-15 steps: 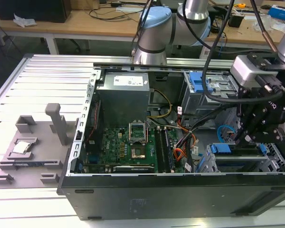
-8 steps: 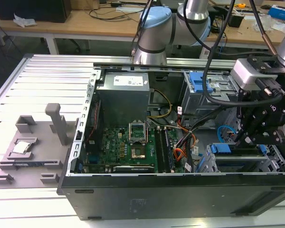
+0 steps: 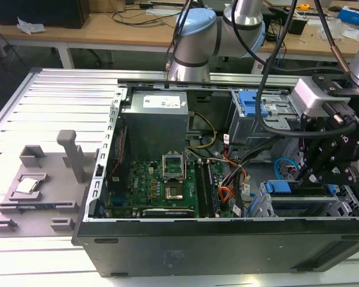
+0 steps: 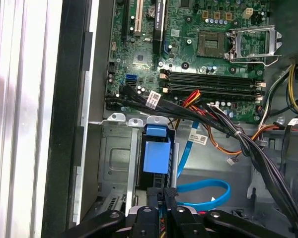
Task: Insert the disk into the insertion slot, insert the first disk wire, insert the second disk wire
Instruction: 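Insert the second disk wire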
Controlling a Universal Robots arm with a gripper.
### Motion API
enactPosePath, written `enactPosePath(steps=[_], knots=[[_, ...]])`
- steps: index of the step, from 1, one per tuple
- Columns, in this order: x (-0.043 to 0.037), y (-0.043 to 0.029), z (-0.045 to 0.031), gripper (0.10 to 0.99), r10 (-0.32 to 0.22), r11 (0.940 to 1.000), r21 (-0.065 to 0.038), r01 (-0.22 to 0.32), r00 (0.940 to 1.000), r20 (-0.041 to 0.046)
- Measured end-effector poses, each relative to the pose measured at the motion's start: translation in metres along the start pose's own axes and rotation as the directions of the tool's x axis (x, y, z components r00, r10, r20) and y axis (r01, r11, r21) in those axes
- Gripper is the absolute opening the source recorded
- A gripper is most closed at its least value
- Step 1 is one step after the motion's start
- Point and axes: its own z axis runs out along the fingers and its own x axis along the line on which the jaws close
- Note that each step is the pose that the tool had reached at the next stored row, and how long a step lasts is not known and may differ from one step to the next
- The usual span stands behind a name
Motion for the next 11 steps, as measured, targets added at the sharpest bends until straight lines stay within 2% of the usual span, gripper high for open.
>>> enactPosePath(steps=[5,9,10,11], knots=[[0.0001,-0.0002,0.006,0.165,0.0,1.0,0.0,0.0,1.0,-0.001],[0.0001,-0.0003,0.0067,0.176,0.0,1.0,0.0,0.0,1.0,-0.0002],[0.0001,-0.0003,0.0067,0.235,0.0,1.0,0.0,0.0,1.0,-0.0003],[0.0001,-0.0003,0.0062,0.235,0.0,1.0,0.0,0.0,1.0,-0.0004]])
